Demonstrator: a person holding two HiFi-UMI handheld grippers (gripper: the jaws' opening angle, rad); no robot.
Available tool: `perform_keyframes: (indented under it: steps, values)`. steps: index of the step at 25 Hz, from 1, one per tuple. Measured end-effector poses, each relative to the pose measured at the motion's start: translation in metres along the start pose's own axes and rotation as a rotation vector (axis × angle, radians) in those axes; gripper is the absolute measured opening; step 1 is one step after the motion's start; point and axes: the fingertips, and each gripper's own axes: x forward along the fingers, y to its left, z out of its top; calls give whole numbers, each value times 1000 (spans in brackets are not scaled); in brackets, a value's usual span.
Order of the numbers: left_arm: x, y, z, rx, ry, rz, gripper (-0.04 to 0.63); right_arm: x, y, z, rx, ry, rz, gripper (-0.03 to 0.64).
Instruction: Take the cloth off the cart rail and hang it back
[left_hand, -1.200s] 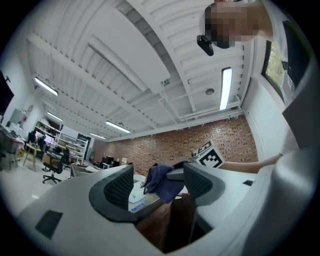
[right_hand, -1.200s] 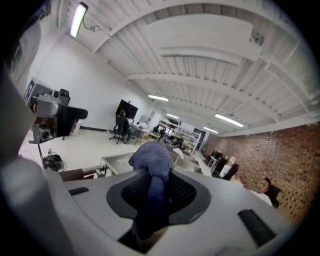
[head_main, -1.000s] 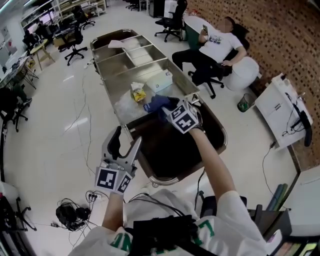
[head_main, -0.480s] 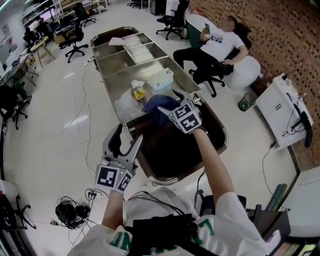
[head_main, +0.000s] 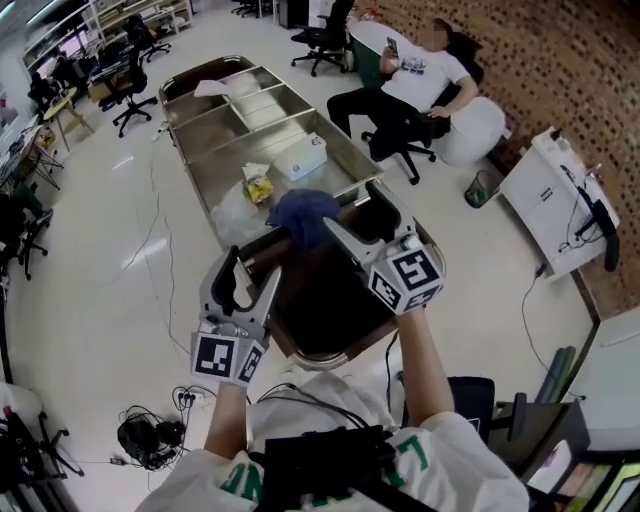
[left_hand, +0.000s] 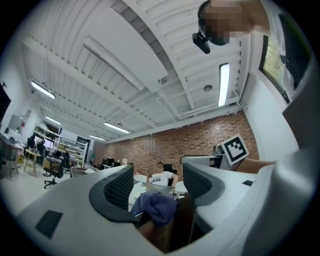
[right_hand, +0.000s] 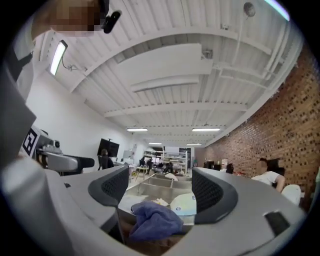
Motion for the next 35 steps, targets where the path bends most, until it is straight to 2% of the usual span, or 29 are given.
perform_keyframes:
  steps: [5,10,13,17,25,35]
  values:
    - [10,-11,4,62,-9,-17,304,-63,-4,13,25,-76,-159,420]
    - [18,-24,0,32,-14,-53,304,-100,-1,1,30,-57,-262,411]
    - [21,-32,-5,15,-4,-78,304,-107,4,-10,58,-37,-255,399]
    - [22,-40,-8,7,5,-103,304,-111,10,-10,42,-34,-247,397]
    - [19,-48,-8,23,29,-116,304,-129,-13,-5,51,-39,-311,387]
    - [15,-50,-11,19,41,-117,304,-145,-27,5,38,-55,-346,379]
